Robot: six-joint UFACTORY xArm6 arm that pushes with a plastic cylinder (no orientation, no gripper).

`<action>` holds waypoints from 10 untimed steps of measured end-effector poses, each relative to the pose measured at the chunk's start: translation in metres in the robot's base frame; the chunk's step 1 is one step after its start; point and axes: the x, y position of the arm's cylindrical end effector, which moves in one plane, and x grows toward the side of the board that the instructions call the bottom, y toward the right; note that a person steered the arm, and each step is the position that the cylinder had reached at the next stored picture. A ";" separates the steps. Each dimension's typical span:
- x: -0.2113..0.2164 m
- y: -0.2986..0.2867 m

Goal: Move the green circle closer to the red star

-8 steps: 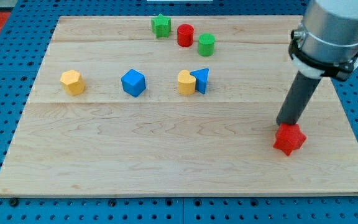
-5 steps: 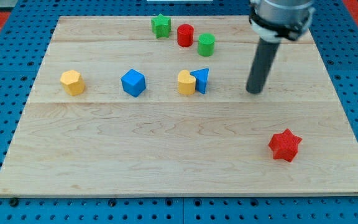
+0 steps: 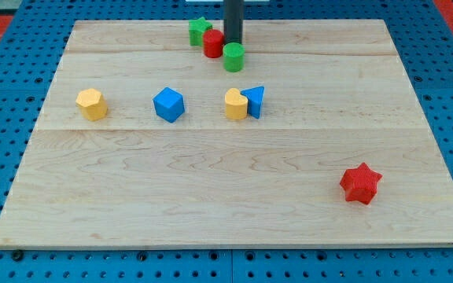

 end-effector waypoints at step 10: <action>0.161 0.163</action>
